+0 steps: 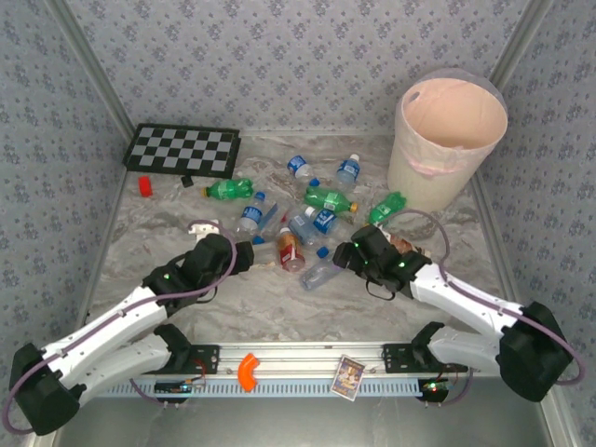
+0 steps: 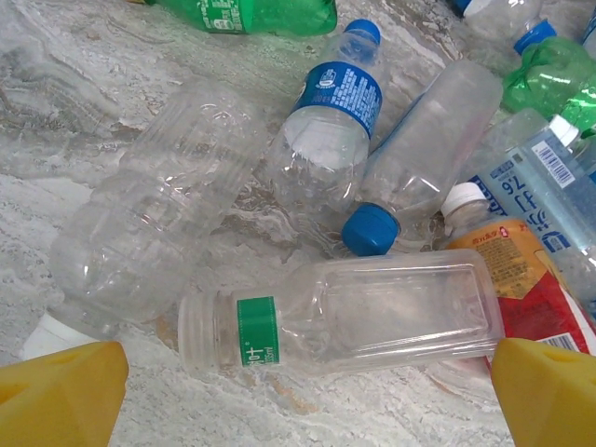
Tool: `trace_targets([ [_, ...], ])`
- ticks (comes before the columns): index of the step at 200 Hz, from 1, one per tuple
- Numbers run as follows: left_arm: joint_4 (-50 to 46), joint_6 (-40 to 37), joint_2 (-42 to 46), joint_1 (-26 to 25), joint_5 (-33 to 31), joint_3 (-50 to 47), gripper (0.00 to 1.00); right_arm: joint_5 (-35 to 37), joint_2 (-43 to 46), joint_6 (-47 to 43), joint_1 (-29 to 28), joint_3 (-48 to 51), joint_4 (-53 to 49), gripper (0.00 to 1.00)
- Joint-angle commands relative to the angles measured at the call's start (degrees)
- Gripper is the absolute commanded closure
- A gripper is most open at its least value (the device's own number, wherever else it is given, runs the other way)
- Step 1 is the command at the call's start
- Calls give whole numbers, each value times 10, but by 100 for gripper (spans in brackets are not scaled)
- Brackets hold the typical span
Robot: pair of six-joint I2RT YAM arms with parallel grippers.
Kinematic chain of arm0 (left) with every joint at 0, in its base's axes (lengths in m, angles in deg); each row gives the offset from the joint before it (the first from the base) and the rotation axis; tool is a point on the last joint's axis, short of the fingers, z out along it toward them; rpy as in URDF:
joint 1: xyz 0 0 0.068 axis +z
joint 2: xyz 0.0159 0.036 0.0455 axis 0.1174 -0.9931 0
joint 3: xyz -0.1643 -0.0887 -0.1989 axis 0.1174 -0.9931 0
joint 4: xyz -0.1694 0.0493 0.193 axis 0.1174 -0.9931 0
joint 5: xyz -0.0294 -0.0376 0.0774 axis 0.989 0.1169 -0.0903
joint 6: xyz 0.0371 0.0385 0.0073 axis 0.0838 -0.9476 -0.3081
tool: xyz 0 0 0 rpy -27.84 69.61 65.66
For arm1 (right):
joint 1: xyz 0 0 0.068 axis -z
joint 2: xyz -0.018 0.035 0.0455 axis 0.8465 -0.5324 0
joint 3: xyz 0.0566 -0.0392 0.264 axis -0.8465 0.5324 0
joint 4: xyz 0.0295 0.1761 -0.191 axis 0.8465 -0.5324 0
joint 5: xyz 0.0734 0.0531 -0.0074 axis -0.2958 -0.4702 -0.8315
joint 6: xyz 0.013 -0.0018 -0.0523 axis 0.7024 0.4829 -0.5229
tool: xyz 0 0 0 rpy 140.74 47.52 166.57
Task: Put the plastic bottles in the bin
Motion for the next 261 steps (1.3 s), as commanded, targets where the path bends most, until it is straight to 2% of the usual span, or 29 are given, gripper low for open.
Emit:
trace_targets([
  [1,-34,0,-8,-2,-18,8,0,-20,-36,49,-9,3,46,16],
  [54,-85,0,15,-3,-60,12,0,-44,-126,83,-11,-7,105,22],
  [116,-46,-42,70,-2,9,-10,0,-59,-193,116,-10,2,174,28],
  [136,-51,-44,78,-2,12,-9,0,-63,-206,124,-11,2,187,29],
  [163,-54,-51,87,-3,22,-9,0,-55,-210,123,-10,-3,187,26],
  [187,-53,-46,92,-3,38,-8,0,-55,-214,125,-9,-4,189,27],
  [214,-51,-44,96,-3,48,-7,0,-48,-202,123,-8,1,177,38],
  [225,-54,-43,98,-2,50,-4,0,-38,-190,123,-9,3,172,46],
  [261,-54,-36,108,-3,60,2,0,5,-118,115,-16,-2,113,48],
])
